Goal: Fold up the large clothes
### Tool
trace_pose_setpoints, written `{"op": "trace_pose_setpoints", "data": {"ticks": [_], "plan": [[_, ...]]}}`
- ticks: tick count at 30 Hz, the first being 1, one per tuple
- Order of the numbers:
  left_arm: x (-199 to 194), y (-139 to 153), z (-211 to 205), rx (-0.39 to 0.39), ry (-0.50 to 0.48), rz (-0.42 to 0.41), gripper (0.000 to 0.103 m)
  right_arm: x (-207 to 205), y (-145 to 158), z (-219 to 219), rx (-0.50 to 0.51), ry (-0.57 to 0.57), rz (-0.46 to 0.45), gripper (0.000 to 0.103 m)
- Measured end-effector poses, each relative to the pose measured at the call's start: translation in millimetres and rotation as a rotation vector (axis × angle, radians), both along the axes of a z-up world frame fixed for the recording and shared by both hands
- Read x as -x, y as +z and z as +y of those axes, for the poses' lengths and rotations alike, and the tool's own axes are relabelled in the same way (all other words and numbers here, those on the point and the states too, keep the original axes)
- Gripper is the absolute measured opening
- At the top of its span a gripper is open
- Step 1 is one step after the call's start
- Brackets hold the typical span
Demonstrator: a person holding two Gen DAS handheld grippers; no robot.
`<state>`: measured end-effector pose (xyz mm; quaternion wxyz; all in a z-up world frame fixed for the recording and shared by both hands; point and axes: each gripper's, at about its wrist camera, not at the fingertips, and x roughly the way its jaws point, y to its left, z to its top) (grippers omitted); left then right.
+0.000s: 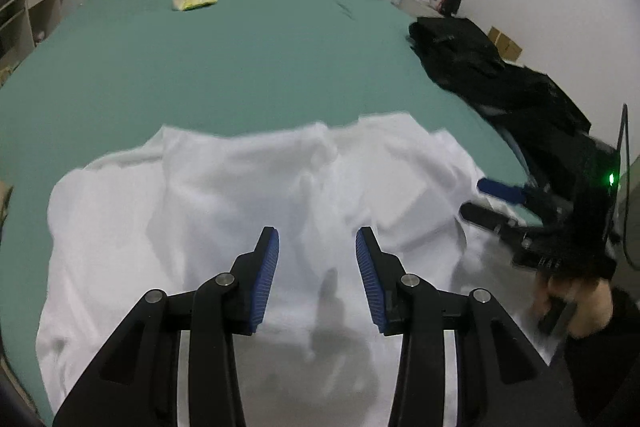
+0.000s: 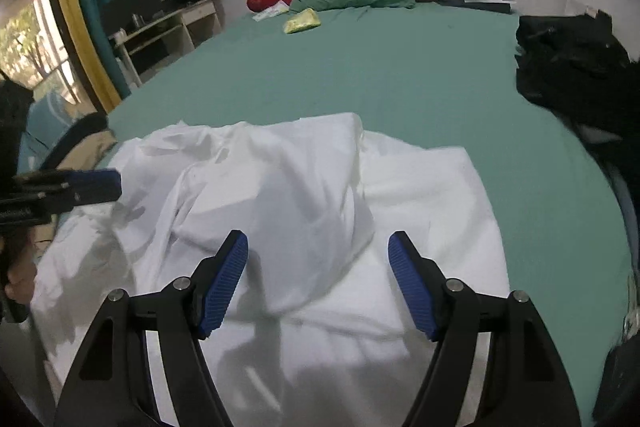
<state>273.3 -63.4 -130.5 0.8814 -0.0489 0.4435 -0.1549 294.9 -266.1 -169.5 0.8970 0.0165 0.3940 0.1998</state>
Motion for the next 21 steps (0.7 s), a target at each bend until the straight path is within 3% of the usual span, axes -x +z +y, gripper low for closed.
{"op": "trace_pose_setpoints", "data": {"ticks": [3,5,7,11,14,21], "plan": [[-20,-16,1,-0.007,0.037,0.043,0.043,-15,-5,10,0.025,-0.038,0.034,0.073],[-28,-36,1,-0.021,0.075,0.118,0.043,-17,-11,13,0.074,-0.035,0.06,0.073],[-25,-50,1,-0.022,0.056,0.152,0.043,-14,-19,19,0.123,-0.03,0.092,0.073],[-1,-50,-3,-0.076,0.001,0.124,0.043,4,-23,21,0.176,-0.006,0.106,0.076],[20,-42,5,-0.07,-0.009,0.131,0.043,13,-18,23,0.189,-0.002,0.118,0.076],[100,-2,80,-0.042,0.13,0.025,0.044,62,16,-26,0.158,-0.087,0.096,0.076]]}}
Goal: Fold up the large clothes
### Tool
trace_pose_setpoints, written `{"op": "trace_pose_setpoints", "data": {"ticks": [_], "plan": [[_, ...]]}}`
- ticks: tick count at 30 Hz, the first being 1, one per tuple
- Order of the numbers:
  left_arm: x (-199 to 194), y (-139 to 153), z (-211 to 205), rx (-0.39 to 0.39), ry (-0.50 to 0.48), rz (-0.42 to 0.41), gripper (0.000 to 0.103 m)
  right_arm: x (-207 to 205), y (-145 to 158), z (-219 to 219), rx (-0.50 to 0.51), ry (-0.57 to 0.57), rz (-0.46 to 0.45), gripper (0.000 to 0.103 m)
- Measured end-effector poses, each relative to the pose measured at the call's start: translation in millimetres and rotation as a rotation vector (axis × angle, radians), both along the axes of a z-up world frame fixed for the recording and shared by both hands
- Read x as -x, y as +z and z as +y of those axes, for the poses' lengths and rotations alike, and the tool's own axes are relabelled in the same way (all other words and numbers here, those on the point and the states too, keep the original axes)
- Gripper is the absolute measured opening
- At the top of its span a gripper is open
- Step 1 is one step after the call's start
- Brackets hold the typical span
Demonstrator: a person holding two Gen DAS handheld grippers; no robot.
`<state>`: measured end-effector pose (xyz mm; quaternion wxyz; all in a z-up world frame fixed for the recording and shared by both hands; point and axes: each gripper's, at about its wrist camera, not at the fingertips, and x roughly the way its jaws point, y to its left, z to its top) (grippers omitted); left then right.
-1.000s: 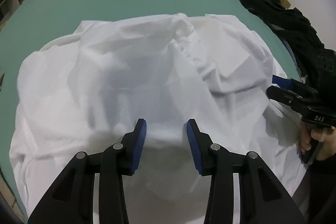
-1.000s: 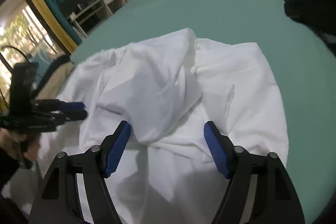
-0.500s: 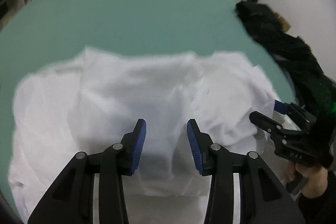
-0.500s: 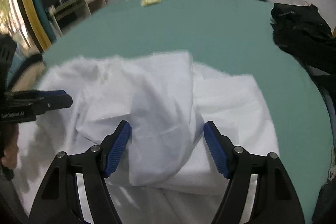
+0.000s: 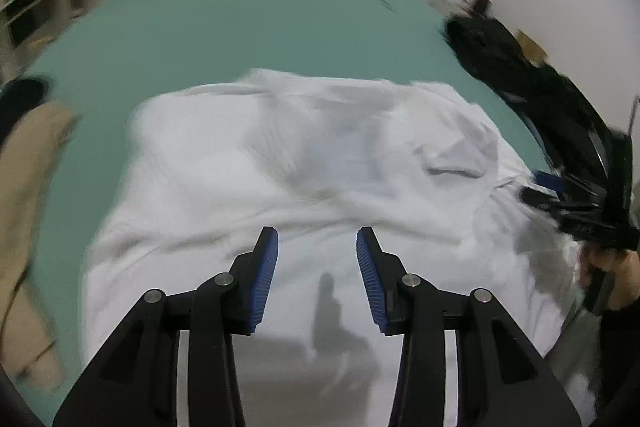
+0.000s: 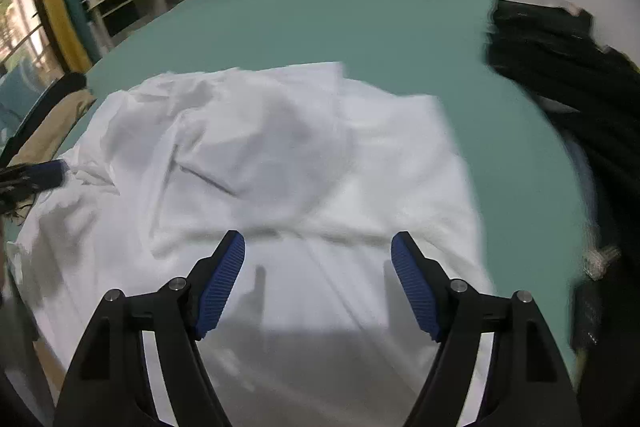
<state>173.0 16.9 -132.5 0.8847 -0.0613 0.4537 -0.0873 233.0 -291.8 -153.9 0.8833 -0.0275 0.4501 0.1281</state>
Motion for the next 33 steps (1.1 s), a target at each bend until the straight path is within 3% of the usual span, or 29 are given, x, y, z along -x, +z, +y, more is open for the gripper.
{"op": "trace_pose_setpoints", "data": {"ticks": [5,10,15,18,22,25,26,27,28,29,30,33], "plan": [[62,5,80,-0.012,0.176,-0.016,0.057,40,9,-63,0.011,-0.105,0.037,0.076],[98,-7,129,-0.023,0.255,0.041,0.063,66,2,-111,-0.004,-0.201,0.121,0.076],[105,-33,133,0.012,0.247,0.149,0.065,81,-26,-131,-0.099,-0.22,0.258,0.076],[103,-57,132,0.025,0.25,0.262,0.065,89,-30,-133,-0.115,-0.218,0.241,0.076],[106,-58,119,-0.075,0.209,0.264,0.065,99,-35,-122,-0.099,-0.198,0.266,0.075],[107,-59,112,-0.122,0.194,0.262,0.065,106,-35,-109,-0.043,-0.184,0.268,0.056],[107,-59,111,-0.126,0.189,0.262,0.063,108,-34,-108,-0.047,-0.187,0.264,0.043],[107,-58,110,-0.123,0.181,0.261,0.045,111,-34,-110,-0.058,-0.191,0.262,0.032],[107,-58,109,-0.117,0.171,0.262,0.033,114,-33,-112,-0.084,-0.193,0.262,0.028],[109,-56,108,-0.117,0.17,0.258,0.008,116,-33,-113,-0.108,-0.189,0.266,0.016],[110,-55,108,-0.09,0.161,0.26,0.004,119,-33,-114,-0.148,-0.179,0.277,0.008],[118,-45,114,-0.055,0.172,0.226,0.004,125,-30,-109,-0.159,-0.166,0.271,0.006]]}}
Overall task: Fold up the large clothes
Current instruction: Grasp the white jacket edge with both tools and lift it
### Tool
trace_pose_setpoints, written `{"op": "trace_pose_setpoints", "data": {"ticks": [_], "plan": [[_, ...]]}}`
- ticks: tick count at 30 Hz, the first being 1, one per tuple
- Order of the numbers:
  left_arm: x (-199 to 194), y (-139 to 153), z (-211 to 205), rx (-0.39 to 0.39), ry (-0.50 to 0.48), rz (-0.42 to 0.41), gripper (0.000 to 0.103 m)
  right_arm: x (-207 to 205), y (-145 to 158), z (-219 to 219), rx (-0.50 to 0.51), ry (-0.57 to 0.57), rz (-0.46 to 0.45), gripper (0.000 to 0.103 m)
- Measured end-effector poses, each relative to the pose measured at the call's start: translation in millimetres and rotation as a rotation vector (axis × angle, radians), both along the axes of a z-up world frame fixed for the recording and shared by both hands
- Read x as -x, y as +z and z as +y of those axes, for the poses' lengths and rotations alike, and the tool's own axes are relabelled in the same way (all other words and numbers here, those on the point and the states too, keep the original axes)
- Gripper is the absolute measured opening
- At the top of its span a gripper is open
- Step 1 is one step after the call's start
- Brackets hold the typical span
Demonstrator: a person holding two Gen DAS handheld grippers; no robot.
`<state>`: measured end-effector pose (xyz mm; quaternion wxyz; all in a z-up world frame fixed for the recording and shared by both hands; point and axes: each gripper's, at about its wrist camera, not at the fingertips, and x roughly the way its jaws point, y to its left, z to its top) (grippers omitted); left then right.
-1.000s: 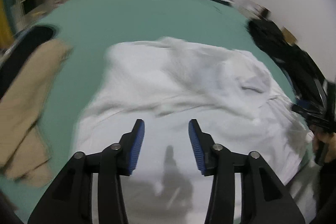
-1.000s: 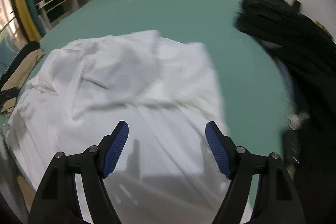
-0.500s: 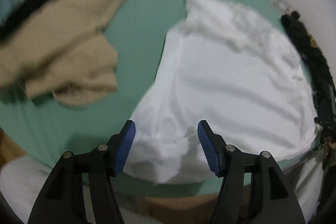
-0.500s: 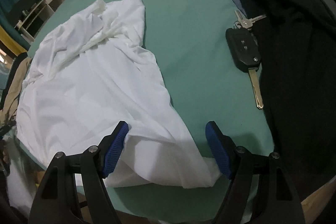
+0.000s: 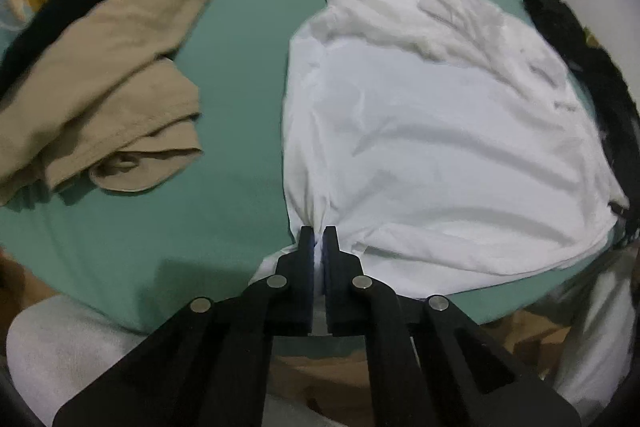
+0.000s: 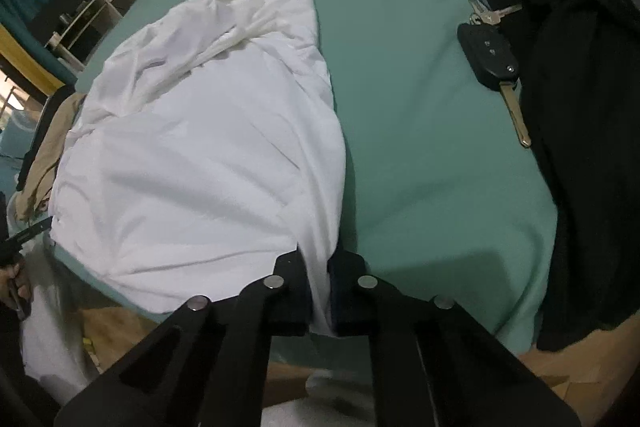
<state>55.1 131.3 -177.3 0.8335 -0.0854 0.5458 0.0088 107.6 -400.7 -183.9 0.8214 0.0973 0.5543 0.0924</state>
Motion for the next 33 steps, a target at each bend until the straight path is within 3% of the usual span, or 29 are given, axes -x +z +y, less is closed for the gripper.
{"op": "trace_pose_setpoints", "data": {"ticks": [4,23,28,33], "plan": [[17,27,10,0.037,0.025,-0.084,0.004,16,20,3,-0.022,-0.006,-0.062,0.006],[89,120,21,0.102,0.02,-0.232,0.004,73,106,-10,-0.056,-0.032,-0.252,0.006],[83,143,25,0.143,0.025,-0.34,0.004,66,120,-15,-0.058,-0.034,-0.309,0.006],[43,153,26,0.149,0.035,-0.401,0.004,34,134,-17,-0.067,-0.045,-0.373,0.006]]}}
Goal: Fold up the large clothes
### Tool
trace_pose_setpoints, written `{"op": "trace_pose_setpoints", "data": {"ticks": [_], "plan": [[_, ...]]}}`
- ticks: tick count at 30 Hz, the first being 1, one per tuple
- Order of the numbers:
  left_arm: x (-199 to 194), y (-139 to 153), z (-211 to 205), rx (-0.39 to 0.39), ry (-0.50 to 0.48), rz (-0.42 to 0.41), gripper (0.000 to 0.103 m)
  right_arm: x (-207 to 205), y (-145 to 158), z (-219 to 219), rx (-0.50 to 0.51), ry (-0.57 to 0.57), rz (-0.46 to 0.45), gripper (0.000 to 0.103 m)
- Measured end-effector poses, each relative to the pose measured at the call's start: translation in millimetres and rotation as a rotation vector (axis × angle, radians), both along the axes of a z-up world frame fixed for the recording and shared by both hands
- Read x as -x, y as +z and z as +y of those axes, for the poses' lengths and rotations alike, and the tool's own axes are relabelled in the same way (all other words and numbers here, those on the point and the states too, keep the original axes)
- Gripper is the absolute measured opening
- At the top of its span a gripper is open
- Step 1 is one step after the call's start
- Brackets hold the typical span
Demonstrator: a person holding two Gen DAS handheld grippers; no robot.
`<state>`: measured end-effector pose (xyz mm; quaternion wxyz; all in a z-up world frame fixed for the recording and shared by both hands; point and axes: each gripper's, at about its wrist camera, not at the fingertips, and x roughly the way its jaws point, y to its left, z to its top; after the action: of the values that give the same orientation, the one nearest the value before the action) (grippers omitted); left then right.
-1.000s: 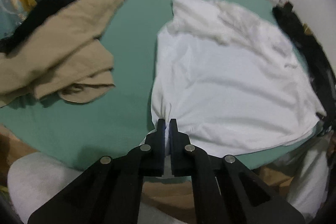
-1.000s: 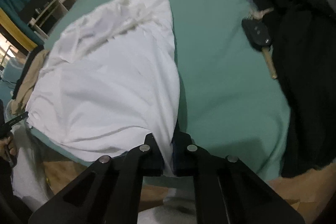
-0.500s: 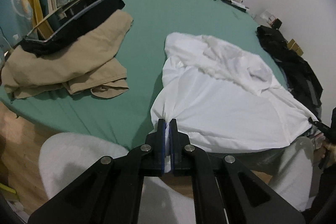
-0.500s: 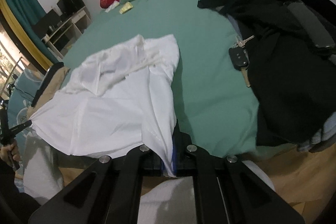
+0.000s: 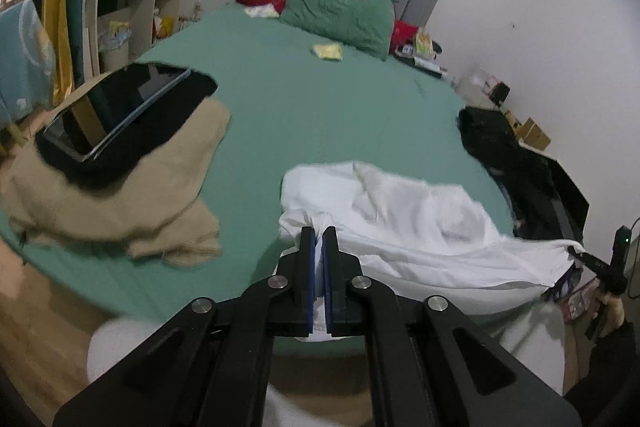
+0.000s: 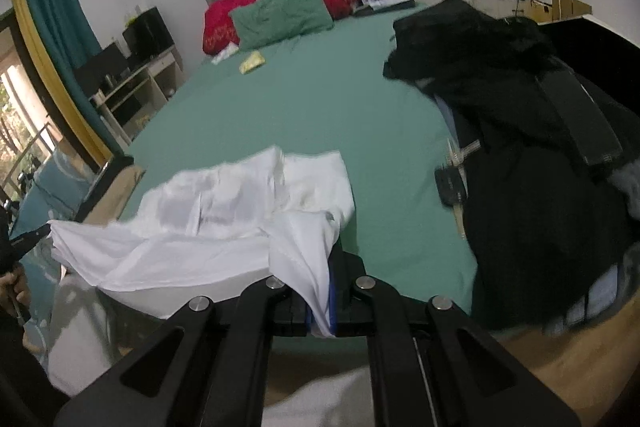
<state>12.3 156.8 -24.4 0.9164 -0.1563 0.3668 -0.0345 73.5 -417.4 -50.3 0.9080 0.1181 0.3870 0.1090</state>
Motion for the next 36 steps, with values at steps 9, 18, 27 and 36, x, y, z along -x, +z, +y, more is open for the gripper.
{"op": "trace_pose_setpoints", "data": {"ticks": [9,18,27,36], "plan": [[-94,-19,14,0.079,0.068,-0.025,0.004,-92,8,4,-0.006,0.007,-0.057,0.006],[-187,-57,13,0.014,0.115,0.042,0.004,-205,-41,9,-0.017,0.003,0.014,0.006],[-253,-126,40,0.011,0.245,0.194,0.051,-275,-112,17,0.014,-0.018,0.135,0.043],[-178,-152,43,0.122,0.212,0.242,0.069,-176,-125,-2,-0.138,-0.12,0.203,0.058]]}}
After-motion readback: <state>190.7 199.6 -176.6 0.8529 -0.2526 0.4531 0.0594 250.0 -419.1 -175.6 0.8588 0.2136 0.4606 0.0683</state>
